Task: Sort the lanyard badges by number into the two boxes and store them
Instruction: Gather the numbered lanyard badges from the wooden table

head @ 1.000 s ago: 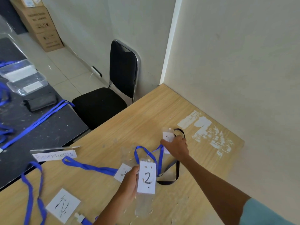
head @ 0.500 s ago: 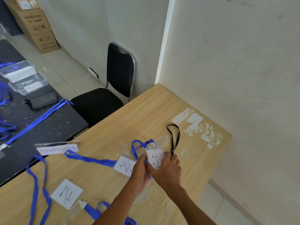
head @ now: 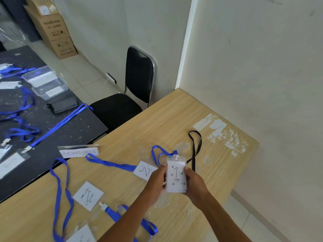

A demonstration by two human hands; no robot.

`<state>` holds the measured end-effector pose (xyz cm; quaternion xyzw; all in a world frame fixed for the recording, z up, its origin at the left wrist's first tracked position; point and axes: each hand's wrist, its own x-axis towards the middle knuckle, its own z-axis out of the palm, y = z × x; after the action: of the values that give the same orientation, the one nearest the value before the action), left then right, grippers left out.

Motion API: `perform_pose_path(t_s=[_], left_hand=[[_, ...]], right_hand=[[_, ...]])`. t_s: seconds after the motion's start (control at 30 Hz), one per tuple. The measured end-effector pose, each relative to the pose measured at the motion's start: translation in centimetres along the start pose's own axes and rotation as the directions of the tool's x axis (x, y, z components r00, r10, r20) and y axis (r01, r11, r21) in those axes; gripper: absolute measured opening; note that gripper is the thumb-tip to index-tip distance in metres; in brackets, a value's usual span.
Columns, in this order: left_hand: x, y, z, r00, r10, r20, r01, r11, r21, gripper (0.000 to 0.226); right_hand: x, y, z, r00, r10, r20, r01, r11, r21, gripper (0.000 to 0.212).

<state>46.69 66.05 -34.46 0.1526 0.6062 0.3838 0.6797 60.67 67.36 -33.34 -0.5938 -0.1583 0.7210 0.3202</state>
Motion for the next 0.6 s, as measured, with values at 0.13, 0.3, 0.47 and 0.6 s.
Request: perform_pose_path(t_s=[0.13,0.3,0.47,0.6], left_hand=[[0.8,1.2,-1.7,0.999,-0.038,0.033,0.035,0.995,0.093,0.04],[5.0,1.8,-6.2,0.938,-0.172,-0.301,0.209,0.973,0.096,0.021],[8.1,-1.1,-7.9,0.846,-0.283,-0.452,0.273,0.958,-0.087,0.023],[9.5,-2.0,-7.6,0.788,-0.322,-0.525,0.199,0.94,-0.277,0.036]], right_hand=[[0.5,0.2,-1.6,0.997,0.003,0.079,-0.012,0.993,0.116,0.034],[2.4,-1.8,-3.5,0.998,-0.049,0.04,0.043,0.991,0.124,0.035],[4.1,-1.7,-4.6,0.999,-0.044,0.026,0.04,0.991,0.125,0.036],[5.2,-0.2,-4.6,1.0,0.006,-0.014,-0.004,0.994,0.106,0.037]])
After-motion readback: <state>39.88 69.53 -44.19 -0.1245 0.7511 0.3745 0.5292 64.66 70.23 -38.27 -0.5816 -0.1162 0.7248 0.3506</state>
